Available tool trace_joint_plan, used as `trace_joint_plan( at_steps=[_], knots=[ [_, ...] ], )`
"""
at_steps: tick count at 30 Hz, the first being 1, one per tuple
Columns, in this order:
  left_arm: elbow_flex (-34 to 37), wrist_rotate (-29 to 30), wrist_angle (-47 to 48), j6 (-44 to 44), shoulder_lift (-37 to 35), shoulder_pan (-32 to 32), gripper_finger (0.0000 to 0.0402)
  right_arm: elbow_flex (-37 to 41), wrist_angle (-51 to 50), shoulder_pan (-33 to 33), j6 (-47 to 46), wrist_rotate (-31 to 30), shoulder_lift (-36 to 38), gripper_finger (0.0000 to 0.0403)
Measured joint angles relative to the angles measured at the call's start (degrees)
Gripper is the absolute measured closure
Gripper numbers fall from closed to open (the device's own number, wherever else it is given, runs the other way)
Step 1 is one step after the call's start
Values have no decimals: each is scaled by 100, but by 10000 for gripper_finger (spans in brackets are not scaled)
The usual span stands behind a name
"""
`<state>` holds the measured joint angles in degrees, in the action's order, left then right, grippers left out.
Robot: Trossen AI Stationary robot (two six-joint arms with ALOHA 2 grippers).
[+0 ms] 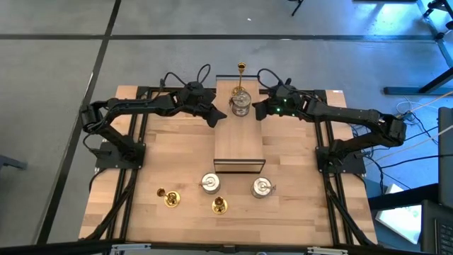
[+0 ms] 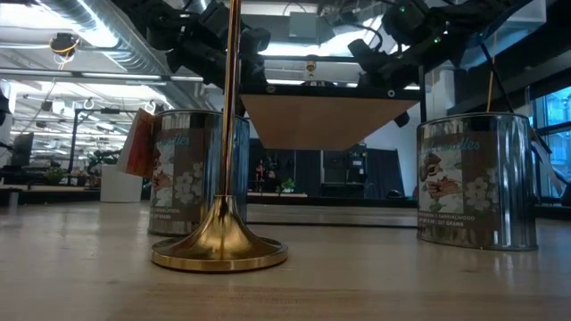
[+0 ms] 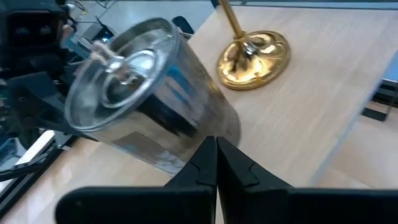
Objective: Pick & Place candle stick holders
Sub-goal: Put the bottom silver scented candle on the shelf
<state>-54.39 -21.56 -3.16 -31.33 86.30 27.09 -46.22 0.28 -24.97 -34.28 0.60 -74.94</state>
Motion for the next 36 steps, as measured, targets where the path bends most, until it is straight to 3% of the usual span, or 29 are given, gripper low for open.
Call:
trace_joint_plan(
  at_steps=[31,36],
  knots=[
    [0,5,9,-35,0,0,400,-7,268,0,41,310,-4,403],
    [2,777,203,18,-78,7,400,-7,266,-1,41,306,-4,403]
  ],
)
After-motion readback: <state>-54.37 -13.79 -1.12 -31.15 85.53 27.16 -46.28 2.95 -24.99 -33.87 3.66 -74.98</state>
